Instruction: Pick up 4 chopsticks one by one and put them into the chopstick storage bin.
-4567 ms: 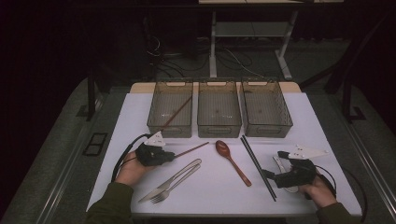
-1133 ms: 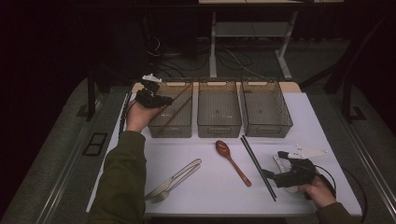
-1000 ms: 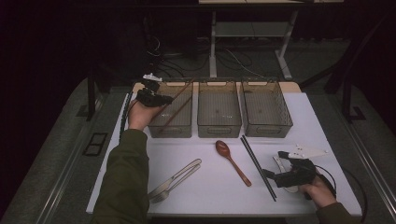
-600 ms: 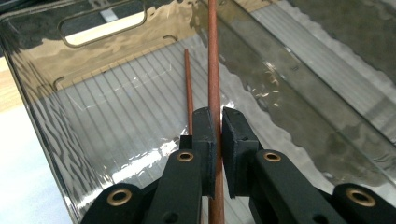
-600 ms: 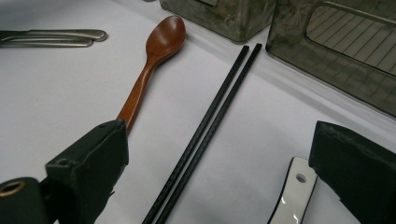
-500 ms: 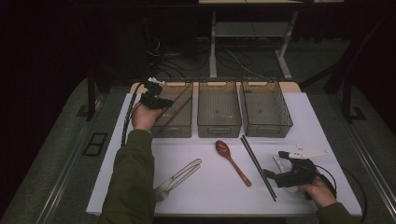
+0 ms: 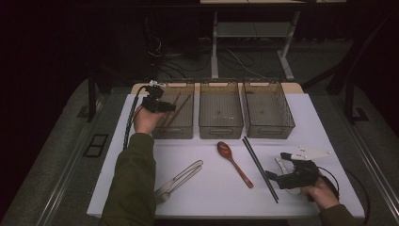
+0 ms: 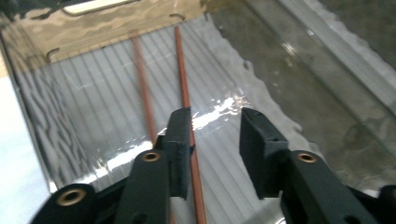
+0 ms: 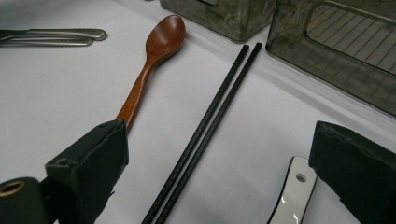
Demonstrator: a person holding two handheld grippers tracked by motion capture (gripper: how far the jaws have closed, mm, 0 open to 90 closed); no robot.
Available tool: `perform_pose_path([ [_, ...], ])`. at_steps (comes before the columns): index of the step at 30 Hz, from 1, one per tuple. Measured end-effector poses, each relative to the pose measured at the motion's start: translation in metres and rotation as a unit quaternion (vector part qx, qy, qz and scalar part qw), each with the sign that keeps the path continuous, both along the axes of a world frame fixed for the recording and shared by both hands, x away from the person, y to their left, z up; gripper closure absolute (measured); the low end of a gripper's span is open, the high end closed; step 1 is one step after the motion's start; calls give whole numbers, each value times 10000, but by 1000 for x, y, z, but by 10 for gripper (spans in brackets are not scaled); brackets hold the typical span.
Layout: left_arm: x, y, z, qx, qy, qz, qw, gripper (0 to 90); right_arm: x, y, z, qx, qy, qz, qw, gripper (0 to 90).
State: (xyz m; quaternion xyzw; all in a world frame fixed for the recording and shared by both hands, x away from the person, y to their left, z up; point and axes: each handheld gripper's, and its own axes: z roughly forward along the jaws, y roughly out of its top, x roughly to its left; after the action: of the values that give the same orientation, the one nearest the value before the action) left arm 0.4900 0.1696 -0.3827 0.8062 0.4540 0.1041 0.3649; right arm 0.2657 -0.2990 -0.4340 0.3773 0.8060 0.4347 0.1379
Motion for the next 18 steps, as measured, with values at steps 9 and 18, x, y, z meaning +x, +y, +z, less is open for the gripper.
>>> perform_pose_path([
  [9,-14,-3,12,-141,-341,-456,9983,473,1,0,0,3,-10,-4,10000,47],
  [18,-39,-3,19,-249,-616,-770,9948,400,1,0,0,21,-12,-9,10000,47],
])
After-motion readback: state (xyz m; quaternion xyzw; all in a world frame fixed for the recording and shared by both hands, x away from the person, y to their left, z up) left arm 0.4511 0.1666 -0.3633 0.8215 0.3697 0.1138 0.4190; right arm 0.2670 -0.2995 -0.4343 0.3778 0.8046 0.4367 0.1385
